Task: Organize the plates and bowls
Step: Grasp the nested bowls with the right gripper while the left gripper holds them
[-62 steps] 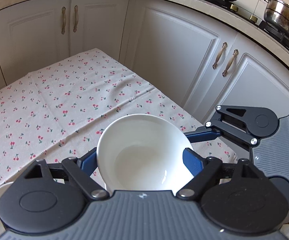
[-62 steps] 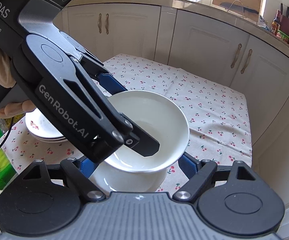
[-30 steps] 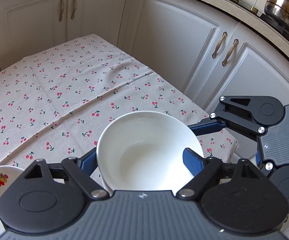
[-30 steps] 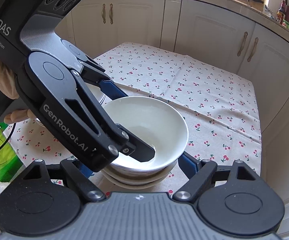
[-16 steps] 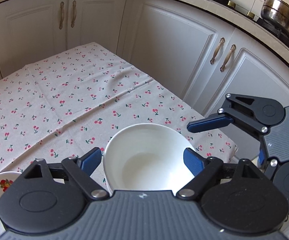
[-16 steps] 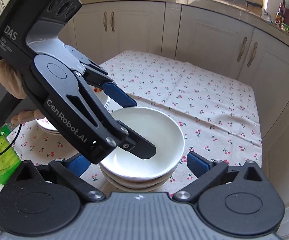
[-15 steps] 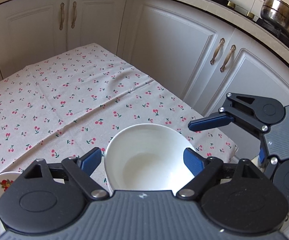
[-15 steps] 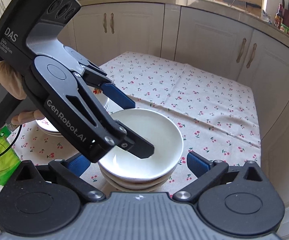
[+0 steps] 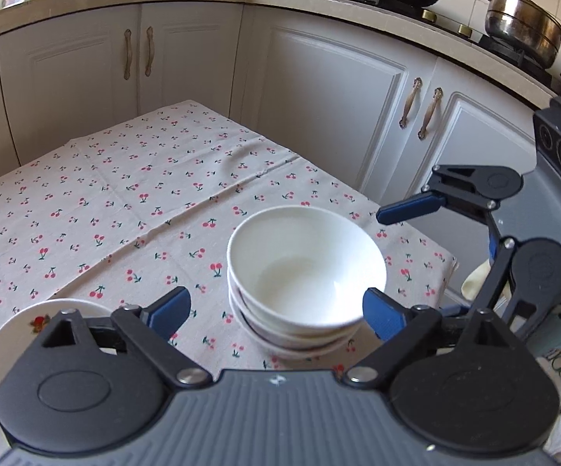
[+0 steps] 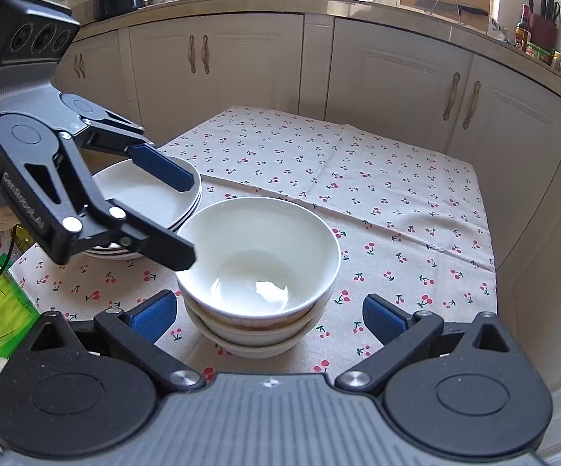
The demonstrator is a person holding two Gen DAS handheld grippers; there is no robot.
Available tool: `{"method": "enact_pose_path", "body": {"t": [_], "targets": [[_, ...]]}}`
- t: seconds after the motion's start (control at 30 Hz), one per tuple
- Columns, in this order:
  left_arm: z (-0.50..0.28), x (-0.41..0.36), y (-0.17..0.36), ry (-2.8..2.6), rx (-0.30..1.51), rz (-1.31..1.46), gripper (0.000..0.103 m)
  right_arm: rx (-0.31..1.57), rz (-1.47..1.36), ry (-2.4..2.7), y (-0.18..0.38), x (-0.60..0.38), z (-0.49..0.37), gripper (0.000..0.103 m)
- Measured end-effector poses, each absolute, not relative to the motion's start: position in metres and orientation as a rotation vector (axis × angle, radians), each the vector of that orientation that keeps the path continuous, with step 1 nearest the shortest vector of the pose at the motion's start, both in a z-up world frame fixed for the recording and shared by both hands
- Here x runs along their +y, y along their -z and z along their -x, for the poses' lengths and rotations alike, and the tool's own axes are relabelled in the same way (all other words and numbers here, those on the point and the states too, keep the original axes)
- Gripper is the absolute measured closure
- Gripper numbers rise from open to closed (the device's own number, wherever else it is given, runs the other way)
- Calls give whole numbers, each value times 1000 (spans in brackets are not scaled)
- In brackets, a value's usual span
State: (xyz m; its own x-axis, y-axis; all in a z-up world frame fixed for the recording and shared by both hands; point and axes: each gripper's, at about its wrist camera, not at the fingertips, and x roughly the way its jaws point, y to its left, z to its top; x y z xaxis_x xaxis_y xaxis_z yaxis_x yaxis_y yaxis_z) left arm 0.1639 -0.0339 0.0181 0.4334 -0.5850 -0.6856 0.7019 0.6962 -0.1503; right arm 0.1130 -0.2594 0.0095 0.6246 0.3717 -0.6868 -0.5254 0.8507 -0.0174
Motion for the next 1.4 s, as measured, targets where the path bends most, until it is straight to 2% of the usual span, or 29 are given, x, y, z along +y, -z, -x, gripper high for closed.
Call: {"method": "enact_pose_path", "body": {"t": [0.63,1.03,1.4], "targets": [[-173,-57,31,922,836,-441,8,829,371,-641,40,-255,-141,0],[-189,-68,46,1029,851,-526,8,852,481,-752,48,-250,-162,1],[-197,-69,45,1112,830,-548,13,834,544,-823,41,-245,-160,5]]}}
